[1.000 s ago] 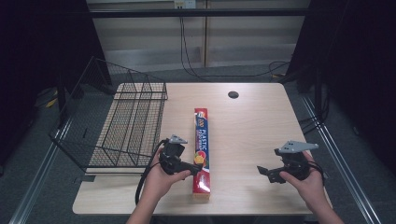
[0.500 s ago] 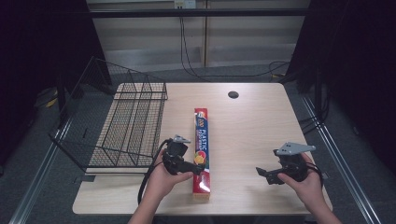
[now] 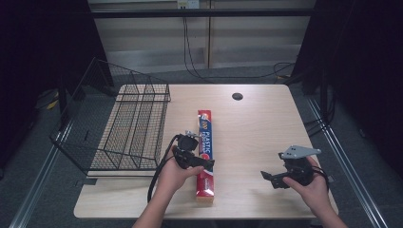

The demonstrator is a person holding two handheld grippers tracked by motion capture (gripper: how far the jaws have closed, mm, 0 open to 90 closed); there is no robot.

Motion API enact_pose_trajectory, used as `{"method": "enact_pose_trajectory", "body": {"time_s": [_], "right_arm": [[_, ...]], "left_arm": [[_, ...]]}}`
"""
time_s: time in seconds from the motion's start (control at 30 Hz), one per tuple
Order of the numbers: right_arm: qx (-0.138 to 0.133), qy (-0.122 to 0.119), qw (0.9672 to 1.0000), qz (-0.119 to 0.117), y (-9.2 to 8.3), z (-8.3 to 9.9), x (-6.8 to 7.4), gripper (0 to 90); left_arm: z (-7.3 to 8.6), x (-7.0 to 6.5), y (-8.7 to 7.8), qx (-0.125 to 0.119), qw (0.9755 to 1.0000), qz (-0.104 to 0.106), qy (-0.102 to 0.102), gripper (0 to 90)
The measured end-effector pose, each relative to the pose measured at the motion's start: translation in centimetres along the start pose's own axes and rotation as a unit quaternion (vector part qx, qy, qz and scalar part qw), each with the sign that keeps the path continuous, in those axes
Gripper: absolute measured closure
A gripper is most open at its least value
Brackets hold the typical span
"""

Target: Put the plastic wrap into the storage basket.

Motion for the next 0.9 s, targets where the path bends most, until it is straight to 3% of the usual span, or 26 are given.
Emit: {"method": "enact_pose_trajectory", "body": {"time_s": [0.5, 0.57, 0.6, 0.9], "right_arm": [[-0.002, 0.001, 1.0000, 0.000, -0.1, 0.0, -0.1, 4.7], [-0.001, 0.000, 1.0000, -0.001, 0.0, 0.0, -0.1, 4.7], [0.000, -0.002, 1.0000, -0.001, 0.0, 0.0, -0.1, 4.7], [-0.003, -0.003, 1.0000, -0.001, -0.1, -0.2, 0.1, 4.8]], "left_arm": [[-1.9, 0.9, 2.3, 0.026, 0.9988, -0.037, -0.017, 7.3], [-2.1, 1.1, 2.5, 0.037, 0.9984, -0.041, -0.011, 7.3], [-2.2, 1.0, 2.7, 0.031, 0.9983, -0.044, -0.022, 7.4], [-2.9, 1.2, 3.7, 0.054, 0.9968, -0.056, -0.019, 8.3]]}}
Point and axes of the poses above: each handheld gripper's, and its own axes: y roughly forward along the jaws, z roughly out of its underside, x roughly to its left, the point moved 4 cm from there along y, roughly forward along the jaws, and after that the axes turned 2 degrees about -y, right-handed, at the moved point
